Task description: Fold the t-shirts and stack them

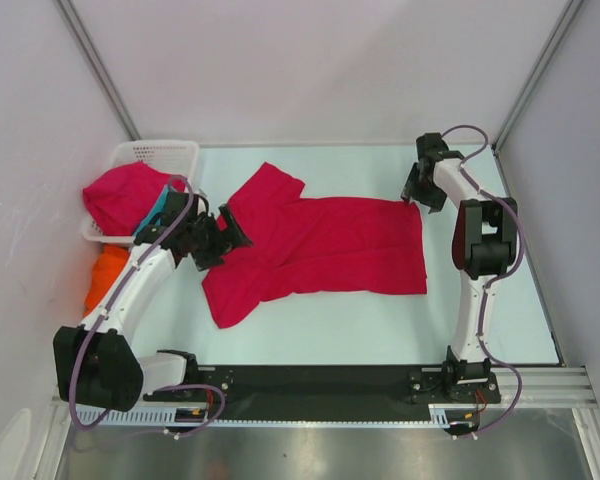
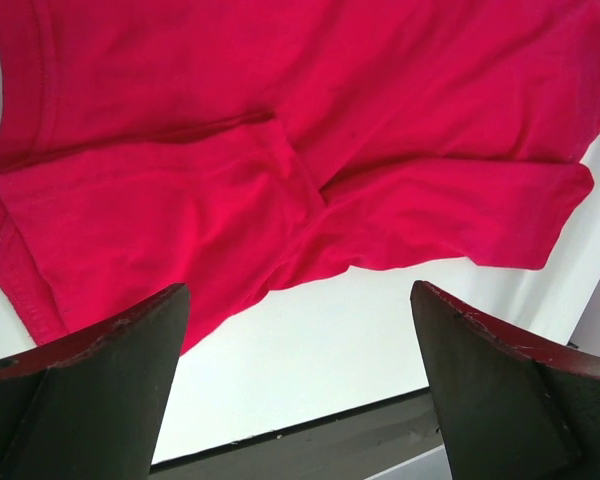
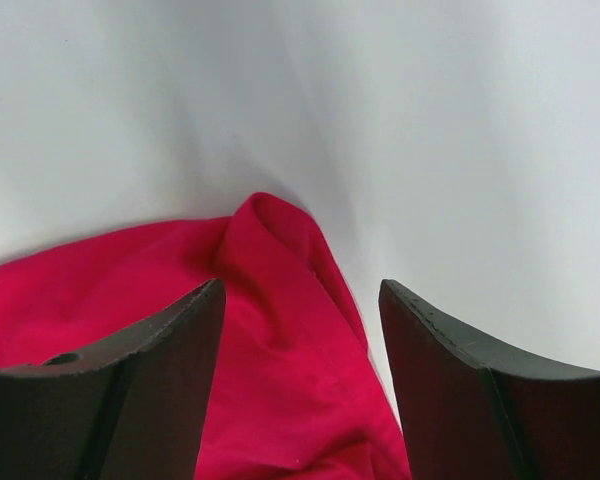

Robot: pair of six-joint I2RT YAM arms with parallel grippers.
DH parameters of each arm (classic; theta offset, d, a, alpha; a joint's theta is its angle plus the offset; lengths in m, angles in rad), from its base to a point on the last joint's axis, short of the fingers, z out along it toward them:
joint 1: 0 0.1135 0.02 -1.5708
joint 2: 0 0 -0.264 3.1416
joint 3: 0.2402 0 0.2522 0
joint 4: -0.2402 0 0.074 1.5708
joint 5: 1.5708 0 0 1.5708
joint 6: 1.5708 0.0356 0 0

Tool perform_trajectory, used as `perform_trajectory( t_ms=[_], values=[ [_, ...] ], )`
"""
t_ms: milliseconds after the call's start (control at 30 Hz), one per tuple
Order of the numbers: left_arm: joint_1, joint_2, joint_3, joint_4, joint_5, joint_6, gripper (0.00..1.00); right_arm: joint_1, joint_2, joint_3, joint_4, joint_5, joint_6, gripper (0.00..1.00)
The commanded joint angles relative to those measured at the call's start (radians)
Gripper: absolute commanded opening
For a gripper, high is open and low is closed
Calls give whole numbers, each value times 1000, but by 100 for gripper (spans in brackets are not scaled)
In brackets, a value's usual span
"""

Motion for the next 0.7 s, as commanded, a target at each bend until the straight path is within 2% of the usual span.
perform_trajectory(
  t_ms=[0, 300, 400, 467, 500, 533, 567, 667],
  values=[
    [-4, -22, -23, 33, 23, 23, 97, 6, 28, 73, -10, -12, -26, 68],
    [-4, 13, -27, 53, 28, 29, 97, 9, 97, 107, -3, -57, -46, 64],
    [-2, 20, -27, 57, 29, 29, 97, 11, 109, 106, 2, -78, -52, 51],
    [-4, 22, -27, 58, 29, 31, 97, 11, 109, 101, 7, -89, -54, 35],
    [-2, 24, -27, 58, 28, 29, 97, 9, 106, 90, 8, -92, -52, 27],
    [-2, 25, -27, 58, 29, 29, 97, 11, 102, 81, 22, -95, -49, 5],
    [-2, 25, -27, 58, 29, 29, 97, 11, 96, 69, 28, -95, -44, 0],
    [-2, 25, -30, 61, 28, 29, 97, 23, 56, 17, 72, -69, -46, 0]
  ],
)
